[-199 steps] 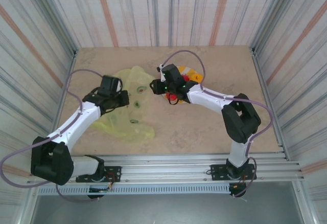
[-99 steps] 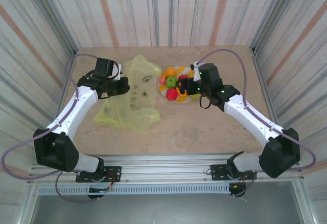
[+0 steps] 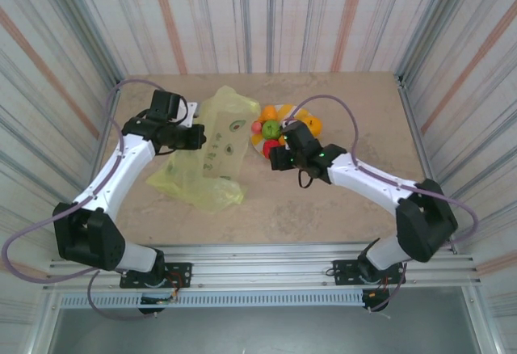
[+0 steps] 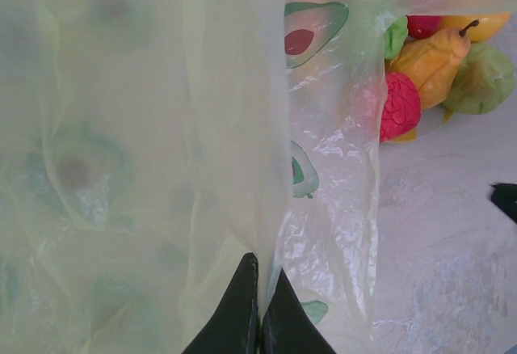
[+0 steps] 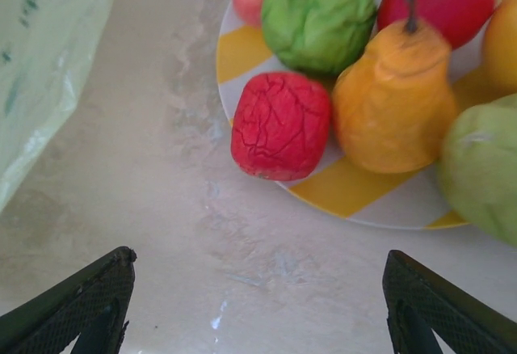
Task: Place the fruits into the plastic bag
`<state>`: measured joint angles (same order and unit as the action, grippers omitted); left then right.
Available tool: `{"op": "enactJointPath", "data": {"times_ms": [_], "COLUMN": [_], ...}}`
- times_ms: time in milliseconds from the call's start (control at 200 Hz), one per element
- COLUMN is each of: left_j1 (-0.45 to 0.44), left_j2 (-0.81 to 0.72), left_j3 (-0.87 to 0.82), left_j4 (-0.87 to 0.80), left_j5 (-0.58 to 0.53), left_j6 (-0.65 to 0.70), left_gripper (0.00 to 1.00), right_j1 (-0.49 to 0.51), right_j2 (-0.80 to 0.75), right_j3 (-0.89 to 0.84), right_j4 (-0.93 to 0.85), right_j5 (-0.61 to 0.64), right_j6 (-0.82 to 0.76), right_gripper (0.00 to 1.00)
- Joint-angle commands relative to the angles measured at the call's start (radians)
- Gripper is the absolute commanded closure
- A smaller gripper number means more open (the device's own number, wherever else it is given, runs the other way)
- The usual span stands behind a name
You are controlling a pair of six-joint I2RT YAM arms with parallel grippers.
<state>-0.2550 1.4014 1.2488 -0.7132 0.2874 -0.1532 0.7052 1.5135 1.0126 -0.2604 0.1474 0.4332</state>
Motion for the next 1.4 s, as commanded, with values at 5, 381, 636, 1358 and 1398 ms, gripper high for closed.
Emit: {"op": "enactJointPath", "data": {"times_ms": [5,381,636,1358,1398], "left_j1": [0.007,0.021,0.051,0.071,0.071], "left_j2": [-0.040,-0.054,-0.065,-0.057,-0.057], "left_j3": [-0.015,-0.015,-0.018,-0.018,-0.019], "left_j4": [-0.010,-0.003,0.003,0.008,0.008], "left_j5": [-0.005,0.024,0.047,0.080,0.083], "left_j6": [0.038,0.028,0.022,0.016,0.016], "left_gripper": [1.00,1.00,1.00,1.00,1.00], "right_j1": [0.010,0.032,0.031,0.028,0.028], "right_j2": [0.084,0.276,0.338,0.435,0.440], "right_j3": [0.054,0.178,0.220,0.287,0.290], "right_j4": [0.046,0.058,0.062,0.056,0.057], "right_j5": [0.086,0.131,0.141,0.211,0.210], "right_j6": [0.089,0.064,0.049,0.018,0.019], "right_gripper": [0.21,0.22,0.23,0.25,0.26]}}
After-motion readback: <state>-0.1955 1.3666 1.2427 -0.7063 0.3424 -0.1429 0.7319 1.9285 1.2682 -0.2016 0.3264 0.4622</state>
